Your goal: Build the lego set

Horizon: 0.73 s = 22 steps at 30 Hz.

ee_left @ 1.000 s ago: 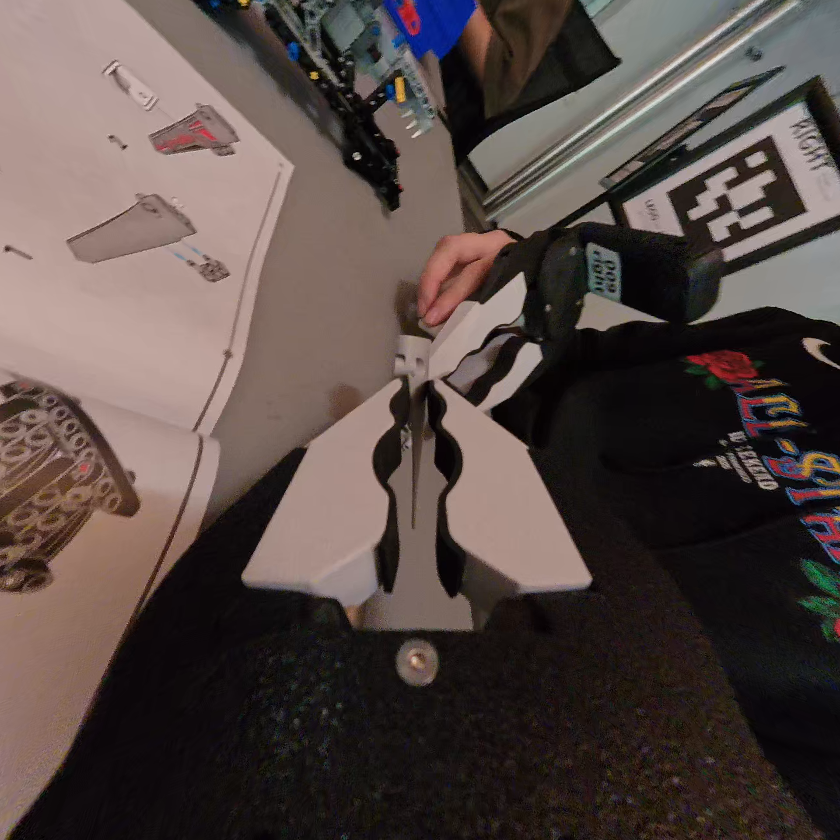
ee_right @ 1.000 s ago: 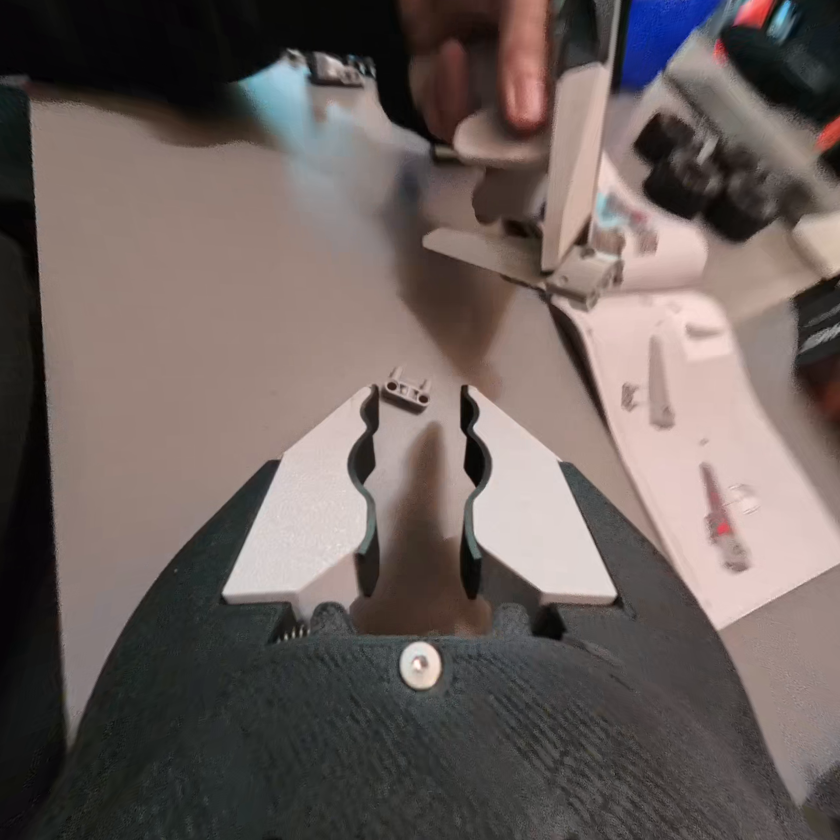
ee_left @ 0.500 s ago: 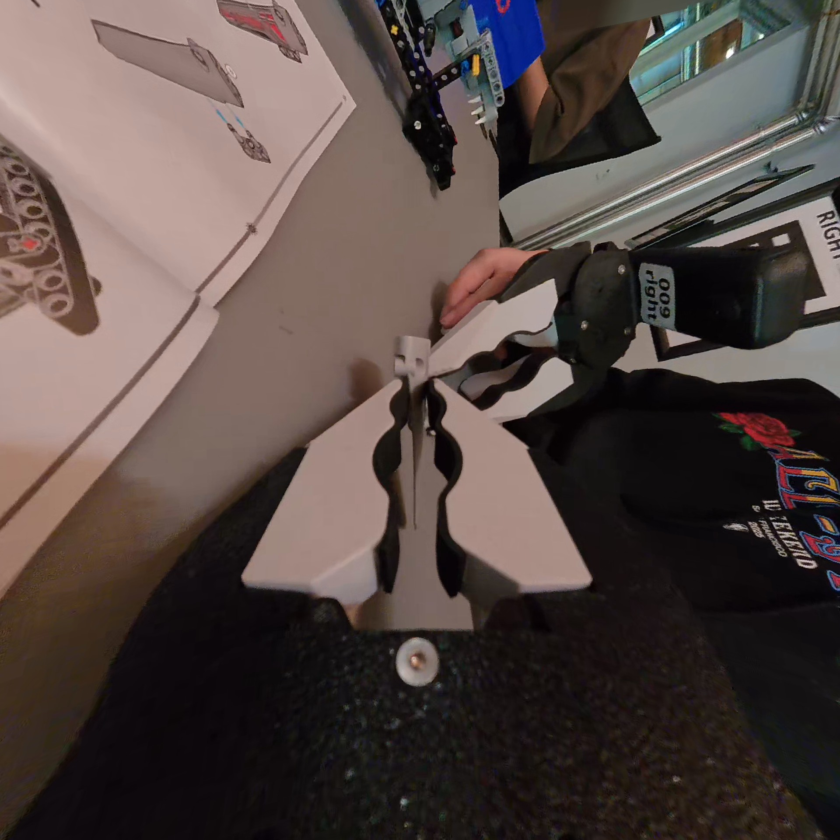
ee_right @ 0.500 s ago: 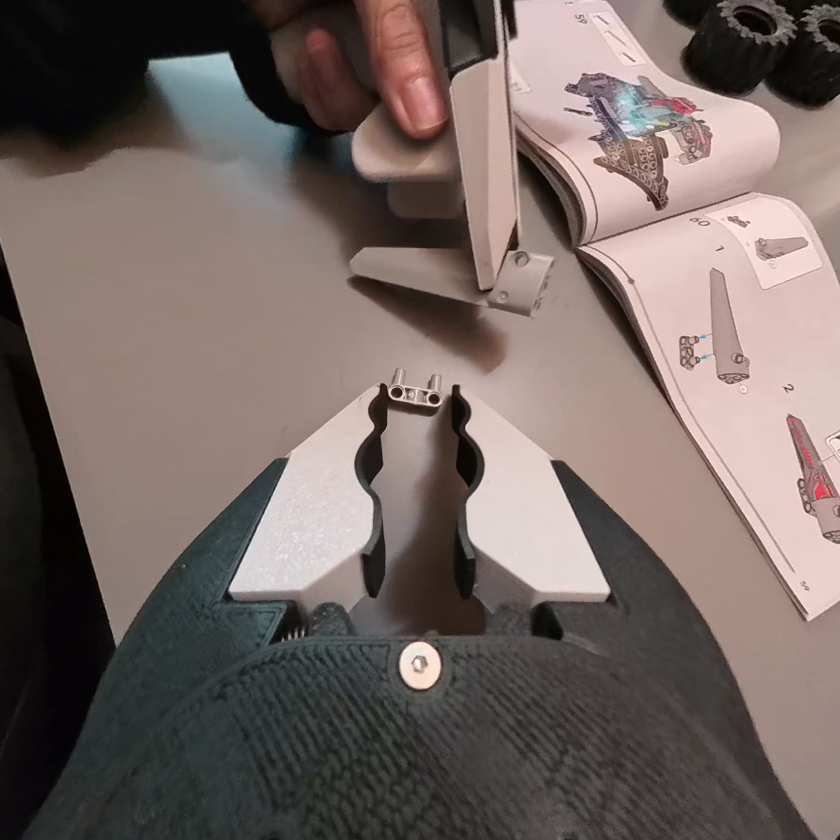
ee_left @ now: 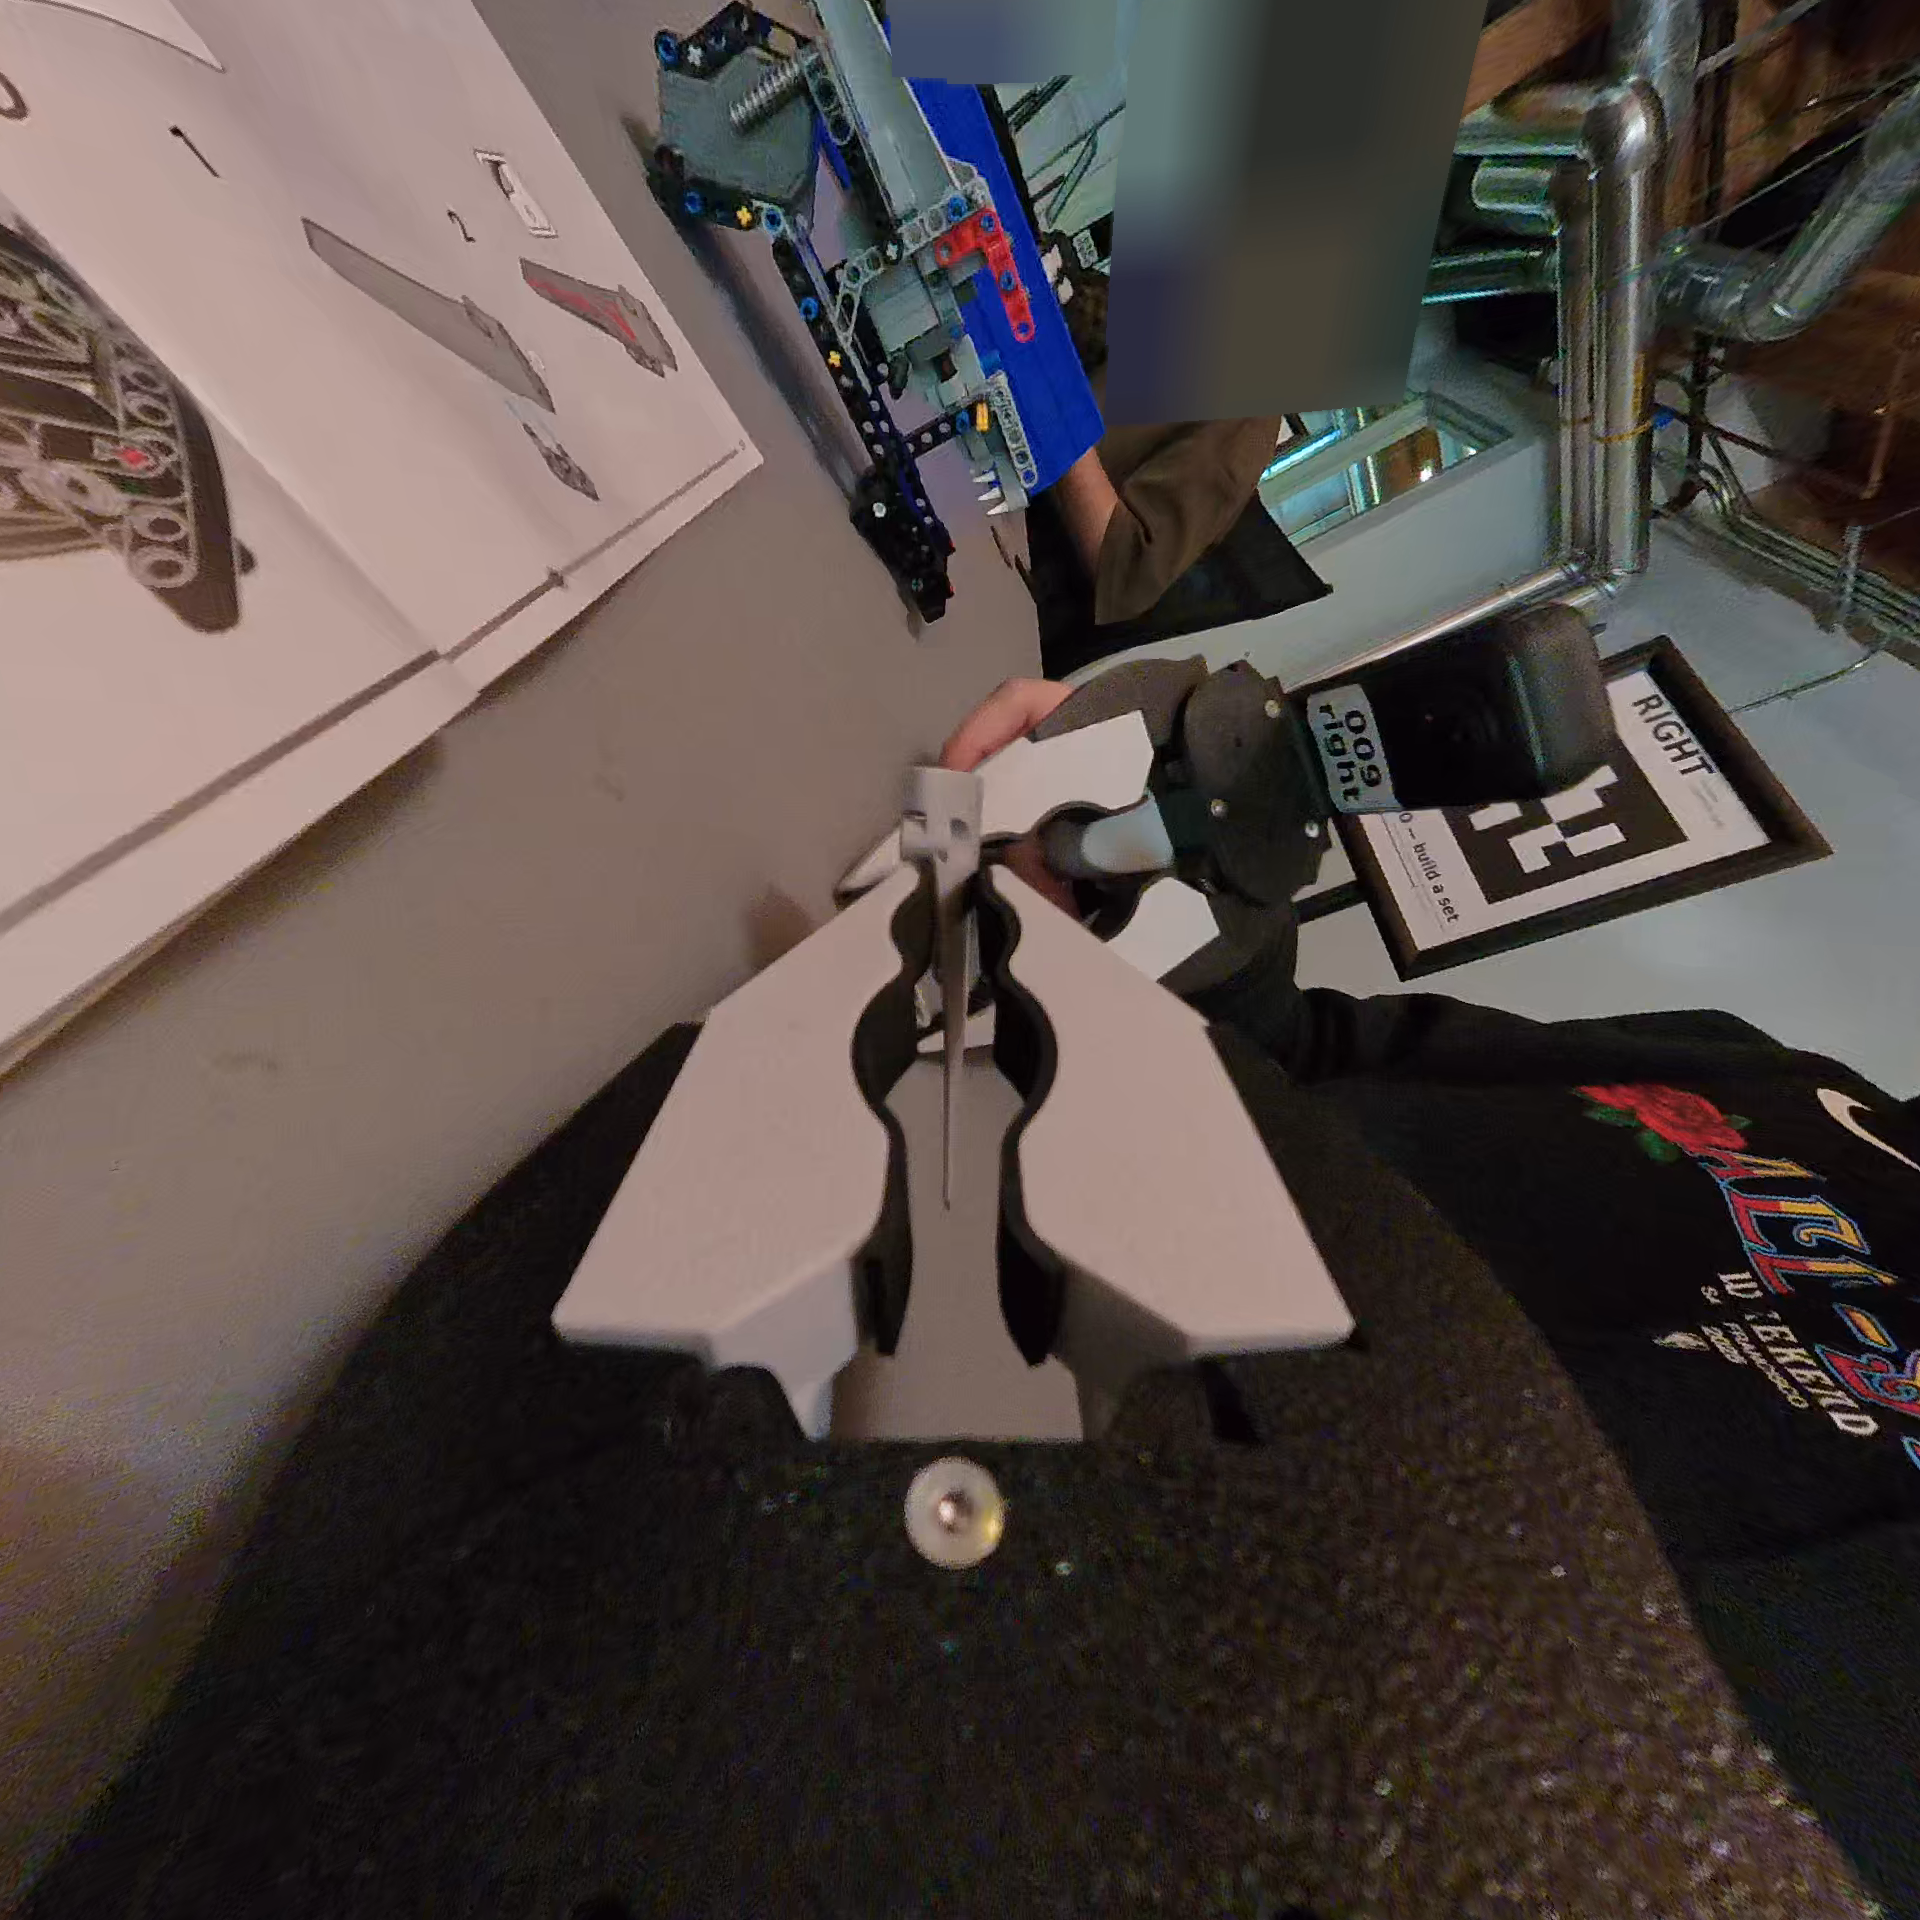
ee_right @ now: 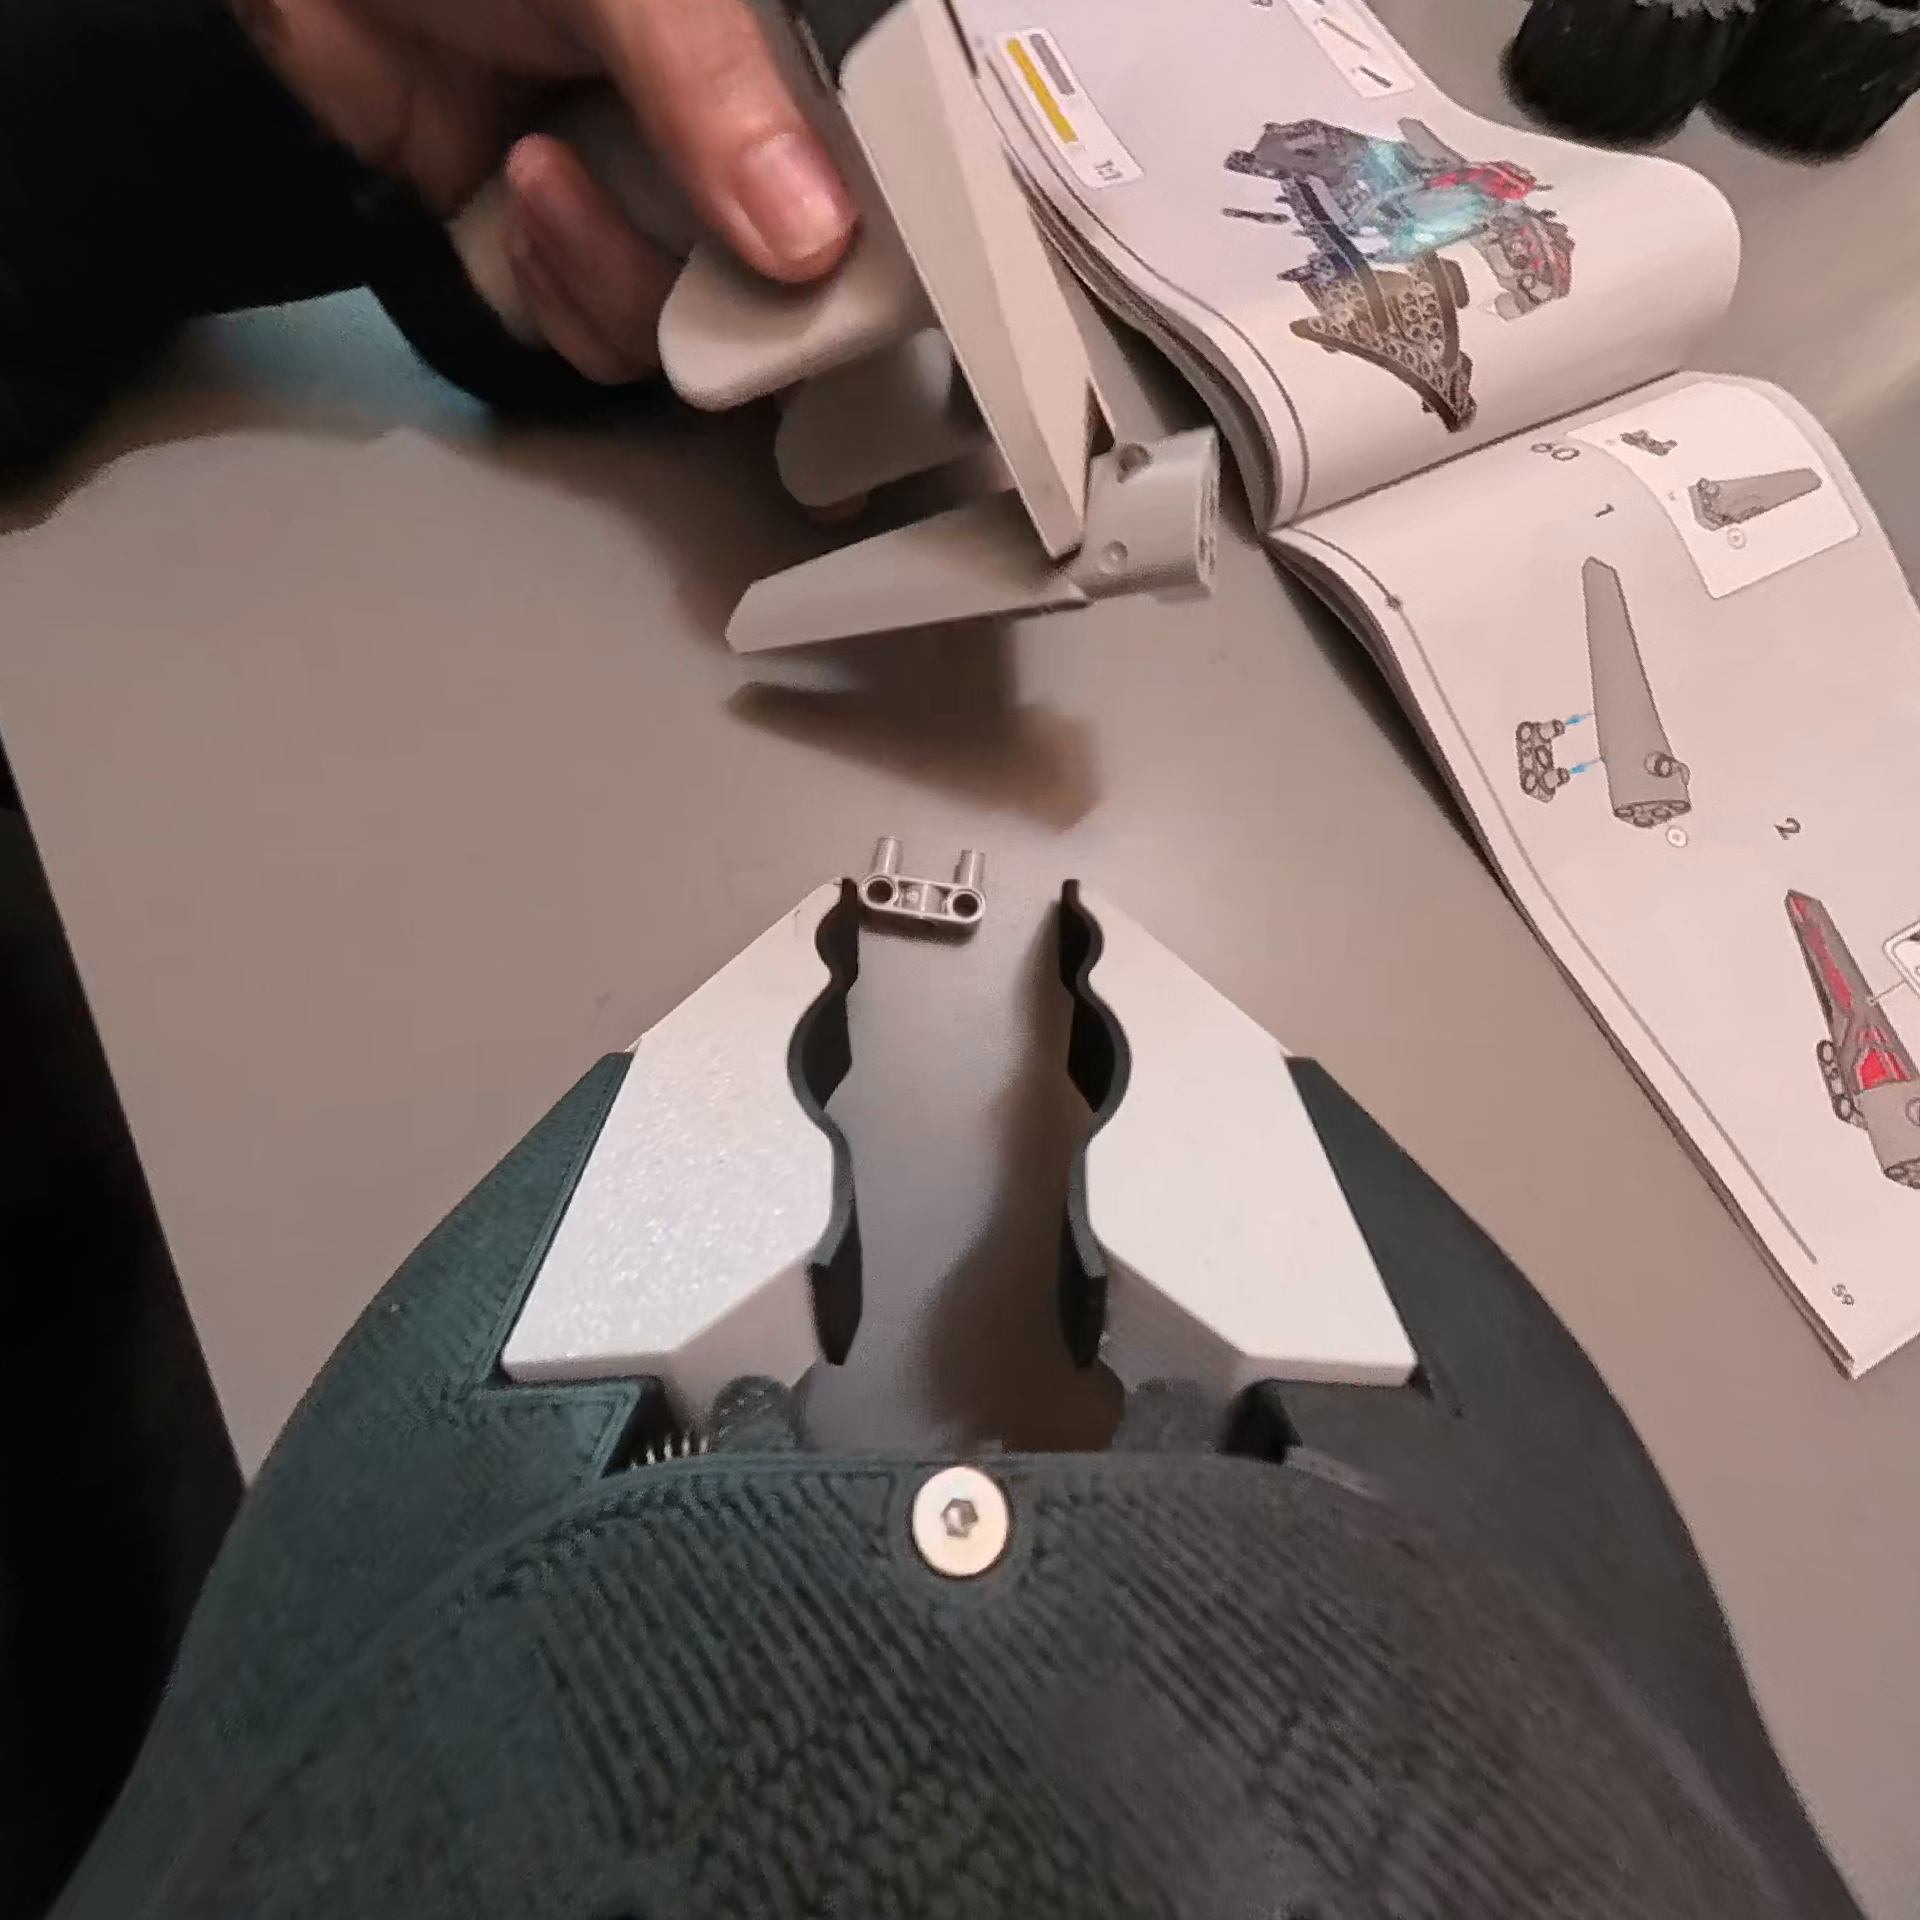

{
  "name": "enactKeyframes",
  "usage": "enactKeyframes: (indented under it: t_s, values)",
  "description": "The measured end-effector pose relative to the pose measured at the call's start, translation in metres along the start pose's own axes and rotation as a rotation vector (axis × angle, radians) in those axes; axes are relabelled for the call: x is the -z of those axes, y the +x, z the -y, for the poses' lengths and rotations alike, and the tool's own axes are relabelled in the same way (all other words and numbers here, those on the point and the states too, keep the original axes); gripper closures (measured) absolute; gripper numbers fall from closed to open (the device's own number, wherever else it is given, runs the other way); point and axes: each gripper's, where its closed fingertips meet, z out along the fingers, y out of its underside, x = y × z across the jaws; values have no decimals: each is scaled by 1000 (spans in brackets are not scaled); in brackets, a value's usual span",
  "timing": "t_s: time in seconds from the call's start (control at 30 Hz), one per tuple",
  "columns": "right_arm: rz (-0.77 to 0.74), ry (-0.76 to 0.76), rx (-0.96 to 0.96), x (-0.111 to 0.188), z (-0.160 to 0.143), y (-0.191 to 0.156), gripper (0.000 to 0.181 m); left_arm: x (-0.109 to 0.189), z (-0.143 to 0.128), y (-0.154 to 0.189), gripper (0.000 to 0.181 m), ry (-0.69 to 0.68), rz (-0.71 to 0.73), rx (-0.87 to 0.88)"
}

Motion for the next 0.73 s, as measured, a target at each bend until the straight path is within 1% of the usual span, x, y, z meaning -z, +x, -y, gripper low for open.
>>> enactKeyframes:
  t_s: [0.03,0.1,0.2,0.23,0.37,0.4,0.47,0.6,0.67,0.73]
  values:
    - [1,-2,-15,1,-1,1,140,2,0,1,176,4,-5,-4]
    - [1,-7,-61,2,-3,0,139,3,-1,2,176,4,4,-17]
    - [-62,0,-163,4,-3,2,144,3,-2,1,176,7,10,-23]
    - [-63,1,-173,4,-3,-1,142,4,-2,1,176,7,12,-20]
    - [-74,-9,-113,1,-2,-6,140,7,-1,-2,176,24,34,-30]
    - [-57,-8,-99,0,-1,-8,145,8,-2,-2,176,25,33,-30]
    - [-39,-6,-67,-1,0,-11,148,9,-2,-2,176,30,36,-33]
    - [-37,-1,-20,-1,2,-8,143,10,-3,-4,176,30,49,-39]
    - [1,-3,-16,-2,2,-12,151,8,-5,-4,176,17,49,-44]
    - [4,-3,-10,-3,2,-12,153,7,-6,-4,177,11,49,-38]
